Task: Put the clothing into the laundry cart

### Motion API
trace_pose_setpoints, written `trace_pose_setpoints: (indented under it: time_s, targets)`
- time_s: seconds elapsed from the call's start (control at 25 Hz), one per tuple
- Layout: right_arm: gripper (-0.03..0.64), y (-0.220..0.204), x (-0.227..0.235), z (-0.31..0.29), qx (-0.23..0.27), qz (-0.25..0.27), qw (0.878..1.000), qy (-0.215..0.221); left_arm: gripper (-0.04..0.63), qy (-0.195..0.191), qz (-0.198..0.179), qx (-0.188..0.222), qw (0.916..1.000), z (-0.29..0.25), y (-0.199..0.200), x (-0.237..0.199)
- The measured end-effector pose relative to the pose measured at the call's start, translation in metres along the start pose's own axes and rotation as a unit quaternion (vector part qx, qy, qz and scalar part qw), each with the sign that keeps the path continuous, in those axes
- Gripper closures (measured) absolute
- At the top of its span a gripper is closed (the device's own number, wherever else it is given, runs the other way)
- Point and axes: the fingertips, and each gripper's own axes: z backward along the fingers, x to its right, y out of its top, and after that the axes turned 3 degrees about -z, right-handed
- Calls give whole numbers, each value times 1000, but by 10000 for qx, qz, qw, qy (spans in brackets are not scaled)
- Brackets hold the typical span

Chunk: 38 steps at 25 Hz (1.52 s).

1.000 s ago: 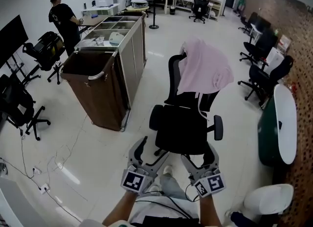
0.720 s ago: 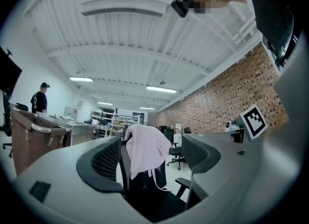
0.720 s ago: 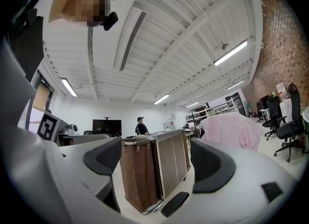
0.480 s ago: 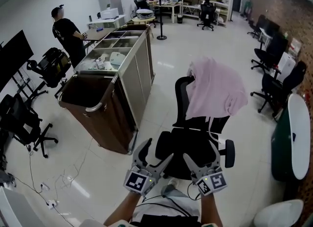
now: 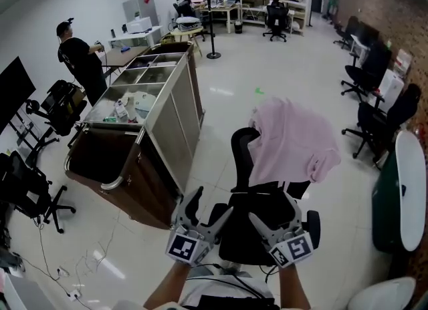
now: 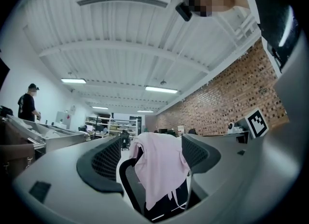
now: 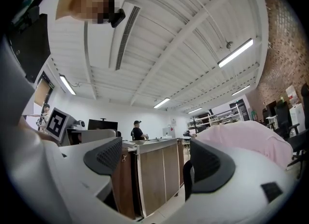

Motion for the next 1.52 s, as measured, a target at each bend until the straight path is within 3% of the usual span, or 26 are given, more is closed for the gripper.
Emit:
trace_pose_setpoints:
  time_s: [0.2, 0.32, 0.44, 0.6, 0.72, 0.8, 1.0, 1.16, 1.28, 1.36, 1.44, 1.52]
  targets:
    - [163, -5, 18, -20, 40, 74, 9998, -186, 224, -173, -142, 59, 9997, -27, -11, -25]
    - [163, -7, 29, -29, 75, 134, 9988, -467, 224, -422, 109, 54, 9990, -47, -4, -33]
    - [163, -7, 45, -35, 74, 211, 9964, -823, 224, -654, 2, 75, 9978, -62, -15, -49]
    - [163, -2, 81, -40, -132, 779, 9896, -1202, 224, -1155, 169, 109, 9931, -82, -14, -51]
    - [163, 1, 123, -38, -576, 1214, 9804, -1443, 224, -1438, 391, 22, 9888, -87, -11, -47]
    - [156, 1, 154, -43, -1110, 1617, 9684, -1542, 224, -1374, 471, 60, 9894, -88, -9, -59]
    - [35, 14, 246, -75, -1934, 2372, 9259, -2215, 224, -1045, 337, 46, 9939, -83, -28, -101]
    - [35, -3, 308, -113, -2761, 2794, 8917, -2248, 224, -871, 353, -25, 9956, -79, -32, -117]
    - [38, -30, 346, -128, -3408, 2691, 8697, -2347, 224, -814, 467, -137, 9955, -76, -23, -116]
    - [45, -44, 362, -131, -3617, 2611, 8616, -2423, 224, -703, 412, -159, 9965, -72, -23, -123]
    - [83, -47, 368, -133, -3566, 2596, 8630, -2464, 224, -593, 415, -175, 9972, -67, -21, -131]
    - [167, -47, 364, -132, -3427, 2683, 8659, -2465, 224, -484, 315, -197, 9981, -61, -25, -141]
